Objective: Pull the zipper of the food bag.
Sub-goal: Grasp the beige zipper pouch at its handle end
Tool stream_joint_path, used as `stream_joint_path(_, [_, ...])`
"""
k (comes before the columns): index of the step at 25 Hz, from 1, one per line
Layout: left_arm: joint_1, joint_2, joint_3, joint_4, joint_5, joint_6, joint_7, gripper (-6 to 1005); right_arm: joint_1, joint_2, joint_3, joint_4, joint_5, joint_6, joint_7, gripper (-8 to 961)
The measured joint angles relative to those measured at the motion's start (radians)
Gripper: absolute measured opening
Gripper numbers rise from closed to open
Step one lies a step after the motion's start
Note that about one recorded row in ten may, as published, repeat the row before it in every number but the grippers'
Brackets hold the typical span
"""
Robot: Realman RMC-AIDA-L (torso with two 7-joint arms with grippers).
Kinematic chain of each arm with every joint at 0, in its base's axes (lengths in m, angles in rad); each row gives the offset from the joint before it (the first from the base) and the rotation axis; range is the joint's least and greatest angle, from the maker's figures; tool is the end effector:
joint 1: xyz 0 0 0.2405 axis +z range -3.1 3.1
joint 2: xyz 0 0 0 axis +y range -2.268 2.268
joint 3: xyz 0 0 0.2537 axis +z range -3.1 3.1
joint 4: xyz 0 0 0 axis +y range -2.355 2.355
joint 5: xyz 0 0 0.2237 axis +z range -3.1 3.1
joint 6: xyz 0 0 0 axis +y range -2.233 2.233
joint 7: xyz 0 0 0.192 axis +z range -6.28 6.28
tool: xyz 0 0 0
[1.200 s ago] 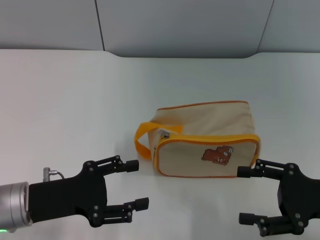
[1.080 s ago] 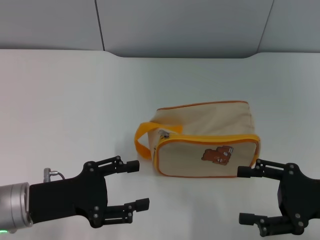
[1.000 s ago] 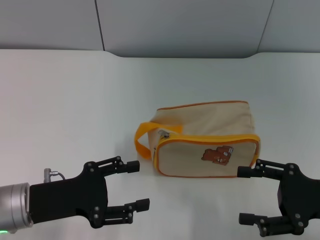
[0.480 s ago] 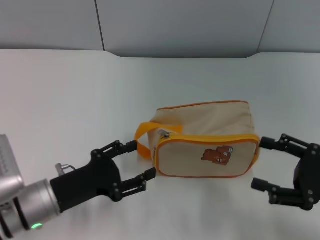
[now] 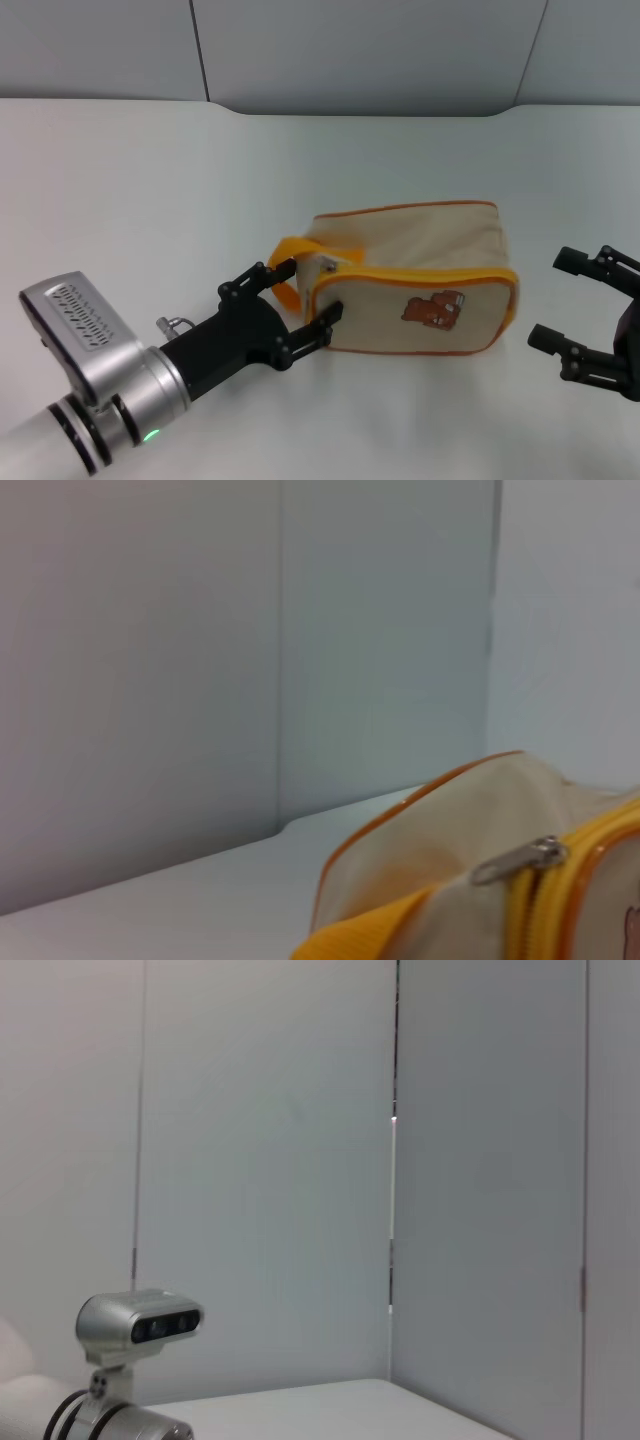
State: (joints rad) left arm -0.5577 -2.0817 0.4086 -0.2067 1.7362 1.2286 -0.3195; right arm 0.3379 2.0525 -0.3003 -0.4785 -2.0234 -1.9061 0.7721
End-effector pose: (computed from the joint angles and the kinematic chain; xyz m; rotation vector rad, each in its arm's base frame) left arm -0.2609 0.3143 -0.1509 -2.3619 -0.4399 -0.7779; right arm 0.2902 0.2682 0.0003 -2.4546 0.1888 1.0131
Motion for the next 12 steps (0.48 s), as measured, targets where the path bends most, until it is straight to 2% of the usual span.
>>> stream_joint_path(2, [-0.005,0.0,-0.042,-0.036,0.014,-0.023,0.064,725,-0.008,0.0,0.002,0.0,0.017,0.0,-0.002,818])
stream_joint_path(7, [-0.006,0.0,-0.062,-0.05,0.034,-0.024,0.079,714,-0.017,0.001,0.003,0.001,0.04,-0.002,-0.017,814])
stream_joint_path(12, [-0.007,0.0,-0.062,-0.047,0.055,-0.008,0.081,545,-0.019,0.007,0.021,0.001,0.05,-0.002,-0.024,810])
